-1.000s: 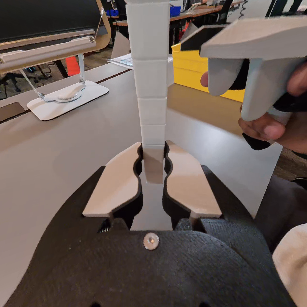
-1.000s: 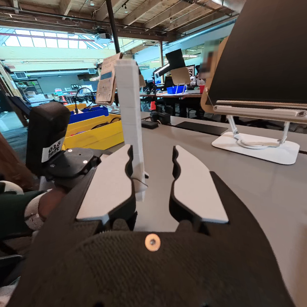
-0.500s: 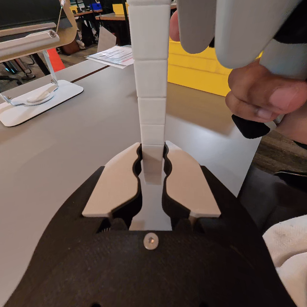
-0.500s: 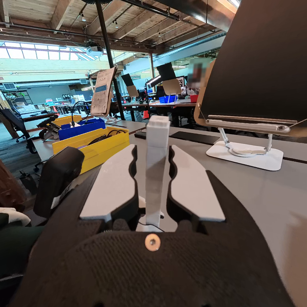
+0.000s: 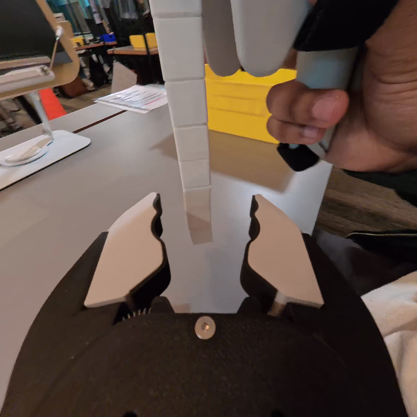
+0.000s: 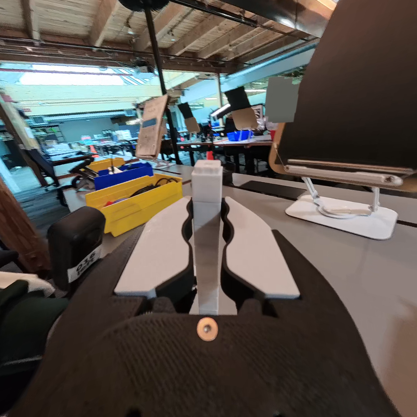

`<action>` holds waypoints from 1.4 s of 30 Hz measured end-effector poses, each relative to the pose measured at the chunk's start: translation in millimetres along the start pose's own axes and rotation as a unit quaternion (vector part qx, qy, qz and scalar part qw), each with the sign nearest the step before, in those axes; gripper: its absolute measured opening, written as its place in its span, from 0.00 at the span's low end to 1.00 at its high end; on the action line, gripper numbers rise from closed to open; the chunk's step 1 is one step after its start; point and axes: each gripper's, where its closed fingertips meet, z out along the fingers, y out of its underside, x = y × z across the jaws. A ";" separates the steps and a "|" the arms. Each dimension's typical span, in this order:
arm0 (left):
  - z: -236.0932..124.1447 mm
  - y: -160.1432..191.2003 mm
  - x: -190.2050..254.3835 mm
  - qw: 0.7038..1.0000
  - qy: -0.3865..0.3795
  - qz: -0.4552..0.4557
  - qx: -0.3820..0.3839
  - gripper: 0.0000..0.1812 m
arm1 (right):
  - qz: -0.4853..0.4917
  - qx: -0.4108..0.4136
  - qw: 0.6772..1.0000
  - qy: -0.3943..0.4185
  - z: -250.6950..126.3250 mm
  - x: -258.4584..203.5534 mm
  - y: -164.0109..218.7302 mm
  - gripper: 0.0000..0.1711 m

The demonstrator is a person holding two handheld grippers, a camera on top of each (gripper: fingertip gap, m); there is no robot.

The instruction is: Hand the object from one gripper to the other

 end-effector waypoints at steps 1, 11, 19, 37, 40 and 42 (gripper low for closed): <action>-1.6 -3.6 3.5 1.000 0.020 0.000 0.011 0.44 | 0.001 0.005 1.000 -0.017 -1.5 -0.6 -3.9 0.14; -22.8 -3.9 39.6 0.965 0.254 -0.067 0.024 0.41 | 0.019 -0.014 0.969 -0.246 -22.8 -31.3 -22.6 0.13; -27.0 2.3 59.2 0.951 0.305 -0.054 0.004 0.33 | 0.021 -0.053 0.945 -0.321 -30.2 -50.8 -8.1 0.13; -27.4 -0.1 56.5 0.955 0.292 -0.042 0.012 0.13 | 0.016 -0.061 0.934 -0.351 -30.2 -69.9 -1.0 0.13; -27.7 -1.5 56.1 0.956 0.291 -0.042 0.013 0.13 | 0.018 -0.054 0.935 -0.349 -29.9 -69.8 -2.8 0.13; -27.9 -3.1 56.0 0.956 0.289 -0.041 0.016 0.13 | 0.019 -0.045 0.938 -0.344 -29.4 -68.6 -5.0 0.13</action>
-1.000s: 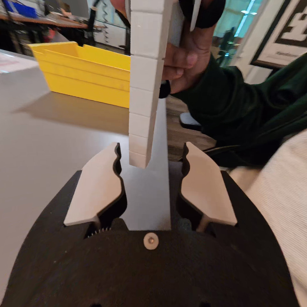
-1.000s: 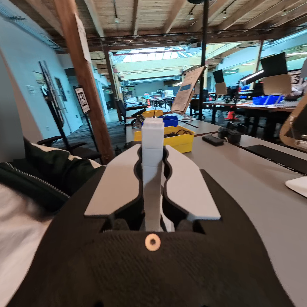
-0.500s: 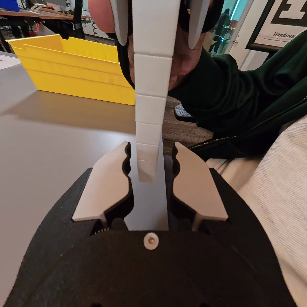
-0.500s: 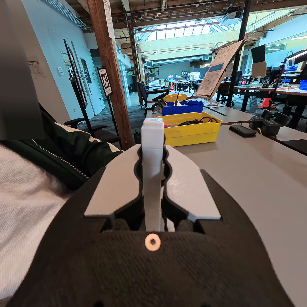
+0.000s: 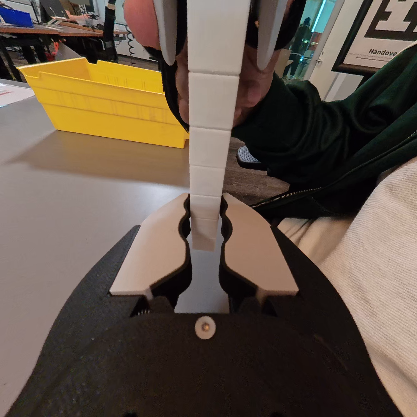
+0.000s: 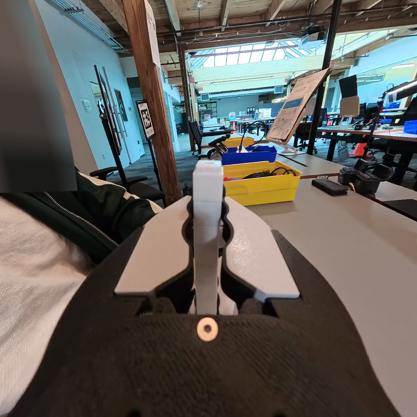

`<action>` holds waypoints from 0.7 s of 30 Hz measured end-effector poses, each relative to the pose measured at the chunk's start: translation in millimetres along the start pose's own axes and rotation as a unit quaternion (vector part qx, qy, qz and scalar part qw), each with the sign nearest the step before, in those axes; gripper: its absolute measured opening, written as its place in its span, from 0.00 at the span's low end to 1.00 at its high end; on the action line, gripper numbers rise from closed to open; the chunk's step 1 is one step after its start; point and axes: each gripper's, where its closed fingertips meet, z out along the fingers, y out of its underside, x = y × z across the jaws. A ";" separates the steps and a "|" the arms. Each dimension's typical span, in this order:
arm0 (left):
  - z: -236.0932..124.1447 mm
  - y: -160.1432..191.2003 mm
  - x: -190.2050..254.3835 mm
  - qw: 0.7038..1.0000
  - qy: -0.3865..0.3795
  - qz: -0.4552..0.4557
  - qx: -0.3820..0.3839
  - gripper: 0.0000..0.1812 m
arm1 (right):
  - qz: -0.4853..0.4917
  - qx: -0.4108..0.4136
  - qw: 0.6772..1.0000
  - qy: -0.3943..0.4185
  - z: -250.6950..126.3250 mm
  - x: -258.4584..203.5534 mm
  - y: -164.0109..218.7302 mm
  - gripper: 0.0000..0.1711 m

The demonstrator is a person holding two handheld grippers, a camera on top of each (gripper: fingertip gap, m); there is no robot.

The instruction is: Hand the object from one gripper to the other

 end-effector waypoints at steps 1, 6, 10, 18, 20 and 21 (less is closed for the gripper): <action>0.1 -0.3 -0.1 1.000 -0.002 0.000 -0.001 0.13 | -0.002 0.004 1.000 0.004 -0.5 0.9 -0.9 0.13; -1.8 -6.0 -3.3 1.000 -0.017 0.001 0.007 0.13 | -0.005 0.014 1.000 0.023 -2.0 6.4 -4.6 0.26; -6.6 -12.0 -9.0 0.999 -0.033 -0.002 0.021 0.13 | -0.006 0.022 0.999 0.045 -4.7 13.7 -6.0 0.29; -14.0 -15.4 -15.5 0.999 -0.039 -0.009 0.030 0.12 | -0.003 0.024 0.998 0.056 -11.6 22.4 -1.9 0.28; -16.8 -16.1 -17.8 0.999 -0.043 -0.009 0.028 0.12 | -0.009 0.012 0.998 0.062 -12.2 25.5 5.5 0.27; -18.5 -16.3 -18.6 0.999 -0.042 -0.010 0.025 0.12 | -0.012 0.005 0.998 0.064 -11.9 27.0 10.6 0.27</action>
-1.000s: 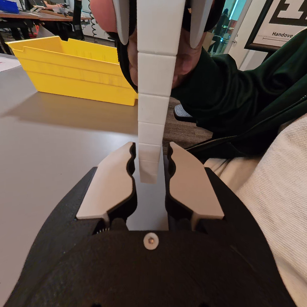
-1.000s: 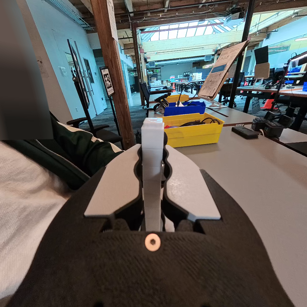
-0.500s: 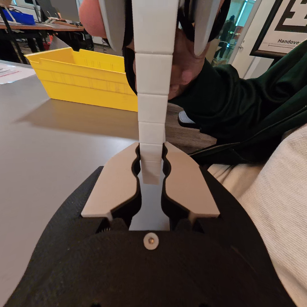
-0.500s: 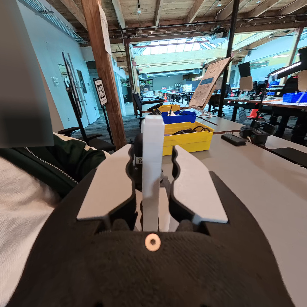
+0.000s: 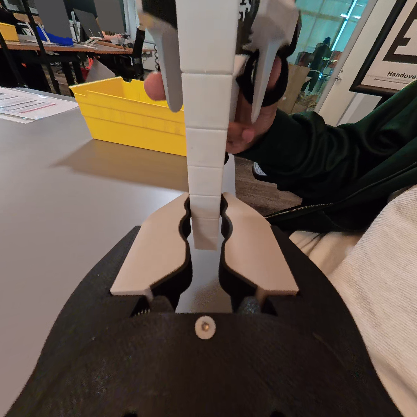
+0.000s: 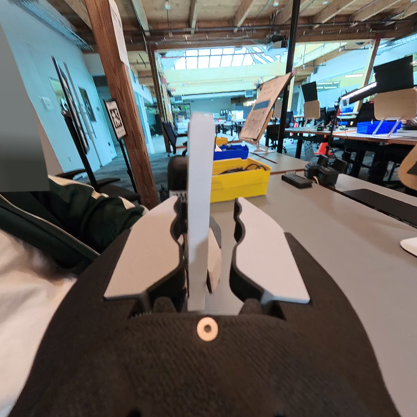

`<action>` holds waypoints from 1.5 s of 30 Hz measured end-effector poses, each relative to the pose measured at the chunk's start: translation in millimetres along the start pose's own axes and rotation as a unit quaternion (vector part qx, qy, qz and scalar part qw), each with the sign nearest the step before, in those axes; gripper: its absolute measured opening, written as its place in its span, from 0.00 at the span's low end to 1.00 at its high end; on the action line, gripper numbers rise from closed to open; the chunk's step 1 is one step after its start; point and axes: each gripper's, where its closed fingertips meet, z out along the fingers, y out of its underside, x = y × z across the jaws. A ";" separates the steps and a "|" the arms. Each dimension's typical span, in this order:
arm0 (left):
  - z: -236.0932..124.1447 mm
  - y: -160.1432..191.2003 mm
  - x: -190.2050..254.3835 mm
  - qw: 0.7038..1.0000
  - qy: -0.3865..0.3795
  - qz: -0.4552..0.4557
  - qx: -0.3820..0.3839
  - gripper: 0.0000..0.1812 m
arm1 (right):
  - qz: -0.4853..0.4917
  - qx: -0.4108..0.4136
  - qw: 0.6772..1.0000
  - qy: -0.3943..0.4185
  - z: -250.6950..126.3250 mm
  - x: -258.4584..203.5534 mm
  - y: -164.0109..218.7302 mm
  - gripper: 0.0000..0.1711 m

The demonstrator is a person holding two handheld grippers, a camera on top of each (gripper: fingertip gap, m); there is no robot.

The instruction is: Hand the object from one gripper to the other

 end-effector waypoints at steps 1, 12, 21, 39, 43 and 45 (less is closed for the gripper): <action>-1.7 -0.5 -0.8 1.000 0.000 -0.001 -0.003 0.13 | -0.002 -0.005 1.000 0.001 1.0 0.8 5.4 0.26; -9.5 1.0 -7.3 1.000 -0.001 -0.003 -0.013 0.13 | 0.012 -0.020 1.000 -0.016 13.4 2.6 47.1 0.22; -6.5 7.3 -7.4 1.000 0.007 -0.011 -0.022 0.13 | 0.019 -0.019 0.999 -0.033 16.3 -1.5 56.7 0.18; -7.9 9.9 -9.1 1.000 0.014 -0.009 -0.019 0.34 | 0.013 -0.024 0.999 -0.034 16.6 -3.2 62.1 0.13; -23.8 -18.7 -15.3 0.998 0.011 -0.032 0.049 0.33 | 0.014 -0.022 0.999 -0.035 15.8 -2.4 62.8 0.13; -29.6 -34.4 -16.0 0.997 0.012 -0.040 0.068 0.29 | 0.017 -0.010 0.999 -0.030 16.0 -0.6 60.6 0.13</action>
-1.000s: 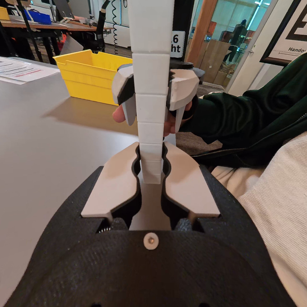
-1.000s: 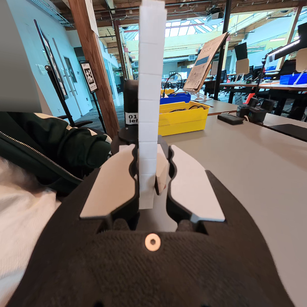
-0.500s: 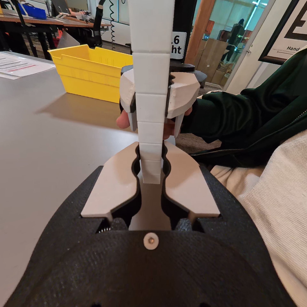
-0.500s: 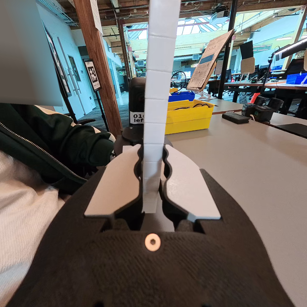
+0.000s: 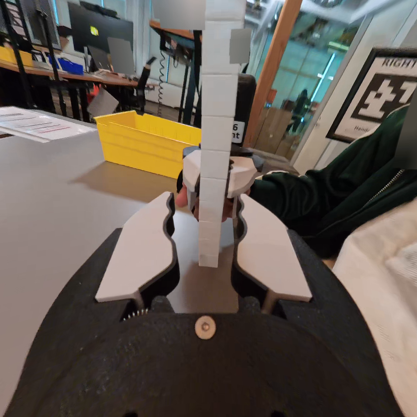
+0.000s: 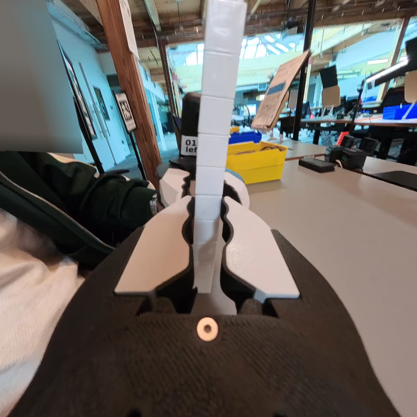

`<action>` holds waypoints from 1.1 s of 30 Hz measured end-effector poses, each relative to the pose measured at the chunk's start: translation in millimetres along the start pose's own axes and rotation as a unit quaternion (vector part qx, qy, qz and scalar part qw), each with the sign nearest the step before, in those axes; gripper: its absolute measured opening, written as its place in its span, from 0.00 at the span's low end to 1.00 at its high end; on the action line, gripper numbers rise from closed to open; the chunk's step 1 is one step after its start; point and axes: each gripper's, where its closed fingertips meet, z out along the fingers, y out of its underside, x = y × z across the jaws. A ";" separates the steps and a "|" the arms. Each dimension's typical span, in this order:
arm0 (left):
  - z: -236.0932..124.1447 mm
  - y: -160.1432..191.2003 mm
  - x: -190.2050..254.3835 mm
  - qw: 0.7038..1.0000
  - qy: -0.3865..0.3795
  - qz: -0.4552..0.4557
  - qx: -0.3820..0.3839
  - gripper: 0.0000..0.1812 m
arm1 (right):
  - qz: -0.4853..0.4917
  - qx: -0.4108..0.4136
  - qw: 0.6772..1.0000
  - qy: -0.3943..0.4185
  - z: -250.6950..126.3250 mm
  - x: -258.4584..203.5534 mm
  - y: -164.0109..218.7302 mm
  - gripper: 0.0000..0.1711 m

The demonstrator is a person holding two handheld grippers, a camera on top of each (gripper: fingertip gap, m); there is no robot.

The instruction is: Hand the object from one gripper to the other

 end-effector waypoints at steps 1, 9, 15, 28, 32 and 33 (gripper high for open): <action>1.6 -4.0 3.1 1.000 0.003 0.013 -0.009 0.28 | 0.007 0.016 1.000 -0.005 -0.9 -0.6 -4.6 0.13; 11.0 -54.6 23.2 0.995 0.015 0.095 -0.019 0.36 | -0.003 0.054 0.999 0.010 -17.5 4.2 -29.7 0.13; 15.8 -92.2 18.8 0.997 0.024 0.060 0.032 0.30 | -0.021 0.029 0.999 0.014 -14.6 2.1 -21.1 0.13; 14.0 -107.5 26.3 0.996 0.026 0.060 0.059 0.22 | -0.023 -0.005 1.000 -0.005 -0.4 -7.0 -0.2 0.13; 9.6 -104.5 21.0 0.997 0.021 0.054 0.054 0.19 | -0.023 -0.004 1.000 -0.007 1.0 -8.2 0.1 0.13; 8.6 -104.8 20.2 0.997 0.021 0.052 0.056 0.19 | -0.023 -0.002 1.000 -0.007 1.2 -8.4 -0.1 0.13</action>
